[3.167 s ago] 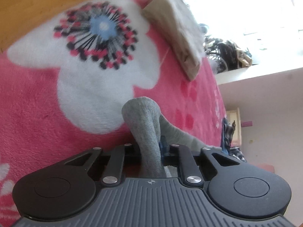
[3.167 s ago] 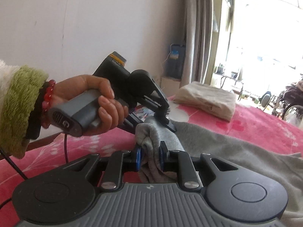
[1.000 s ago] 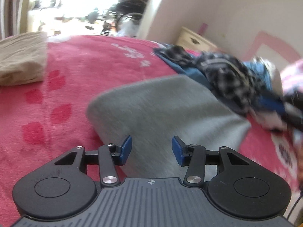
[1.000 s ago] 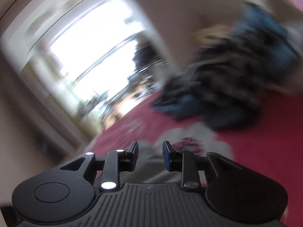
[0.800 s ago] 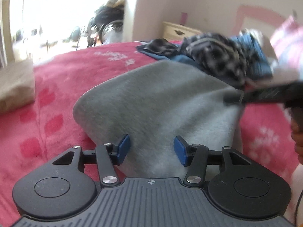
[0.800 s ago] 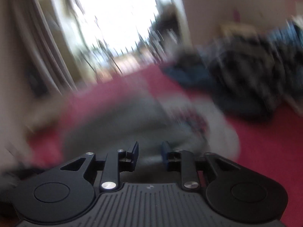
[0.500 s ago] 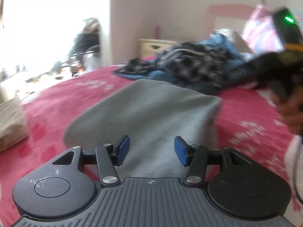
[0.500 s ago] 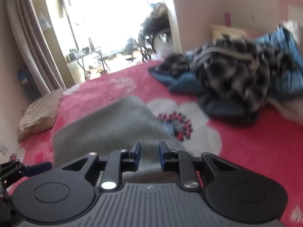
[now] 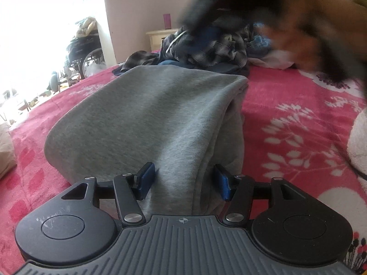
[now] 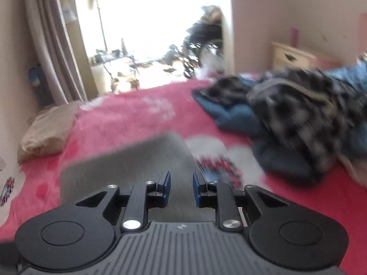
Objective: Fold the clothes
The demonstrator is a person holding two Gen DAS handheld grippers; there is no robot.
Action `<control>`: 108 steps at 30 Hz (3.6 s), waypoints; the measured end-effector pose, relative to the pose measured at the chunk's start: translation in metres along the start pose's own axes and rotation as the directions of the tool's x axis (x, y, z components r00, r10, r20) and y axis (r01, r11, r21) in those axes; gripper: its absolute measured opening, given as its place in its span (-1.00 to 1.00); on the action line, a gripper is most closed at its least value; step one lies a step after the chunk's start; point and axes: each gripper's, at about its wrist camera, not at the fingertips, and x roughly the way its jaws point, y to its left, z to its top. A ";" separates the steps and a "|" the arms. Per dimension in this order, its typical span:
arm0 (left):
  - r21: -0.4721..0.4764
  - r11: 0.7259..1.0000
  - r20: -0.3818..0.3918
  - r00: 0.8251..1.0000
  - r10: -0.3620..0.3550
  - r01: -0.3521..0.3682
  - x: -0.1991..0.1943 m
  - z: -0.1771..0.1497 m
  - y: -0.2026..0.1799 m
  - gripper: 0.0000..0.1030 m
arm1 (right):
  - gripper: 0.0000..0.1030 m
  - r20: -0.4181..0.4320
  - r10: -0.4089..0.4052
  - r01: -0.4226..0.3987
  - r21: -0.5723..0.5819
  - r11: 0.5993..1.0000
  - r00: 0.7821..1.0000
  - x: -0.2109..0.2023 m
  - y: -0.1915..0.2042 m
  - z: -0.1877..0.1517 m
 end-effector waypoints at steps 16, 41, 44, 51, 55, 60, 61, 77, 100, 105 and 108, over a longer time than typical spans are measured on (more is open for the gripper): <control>0.008 1.000 0.028 1.000 -0.012 0.012 -0.008 -0.003 0.001 0.10 | -0.57 -0.078 0.171 -0.151 0.219 0.964 0.982 0.096 -0.031 0.028; 0.152 0.987 0.031 0.998 -0.057 0.051 -0.020 -0.008 -0.031 0.10 | -0.65 -0.138 0.019 -0.021 -0.012 1.000 0.990 0.001 -0.011 -0.063; 0.160 0.986 0.034 0.998 -0.051 0.045 -0.016 -0.007 -0.034 0.11 | -0.65 -0.117 0.009 -0.007 0.014 1.000 0.993 0.007 -0.015 -0.059; 0.150 0.988 0.047 0.998 -0.039 0.032 -0.031 -0.007 -0.031 0.10 | -0.64 -0.043 0.000 0.010 0.230 0.973 0.999 -0.037 -0.038 -0.058; 0.171 0.985 0.059 0.998 -0.024 0.014 -0.039 -0.009 -0.033 0.10 | -0.59 -0.046 -0.004 0.024 0.442 0.897 0.999 -0.055 -0.073 -0.069; 0.193 0.981 0.089 0.996 -0.003 -0.014 -0.046 -0.003 -0.035 0.10 | -0.59 -0.121 0.145 -0.065 0.503 0.862 0.982 -0.053 -0.082 -0.079; 0.206 0.978 0.083 0.996 0.014 -0.031 -0.042 -0.003 -0.036 0.10 | -0.59 -0.159 0.179 -0.082 0.479 0.874 0.971 -0.049 -0.076 -0.081; 0.245 0.965 0.035 0.996 0.083 -0.089 -0.017 -0.003 -0.037 0.10 | -0.93 -0.191 0.350 -0.194 0.553 0.810 0.917 -0.004 -0.052 -0.095; 0.094 0.982 0.006 0.987 0.161 -0.161 -0.015 0.006 -0.017 -0.29 | -0.93 -0.175 0.425 -0.242 0.608 0.756 0.888 0.004 -0.051 -0.104; 0.094 0.986 0.012 0.991 0.134 -0.134 -0.020 0.008 -0.015 -0.25 | -0.93 -0.127 0.429 -0.306 0.525 0.794 0.894 0.003 -0.035 -0.091; 0.079 0.991 0.047 0.994 0.101 -0.105 -0.027 0.012 -0.014 -0.23 | -0.93 -0.109 0.436 -0.319 0.529 0.786 0.893 0.006 -0.037 -0.091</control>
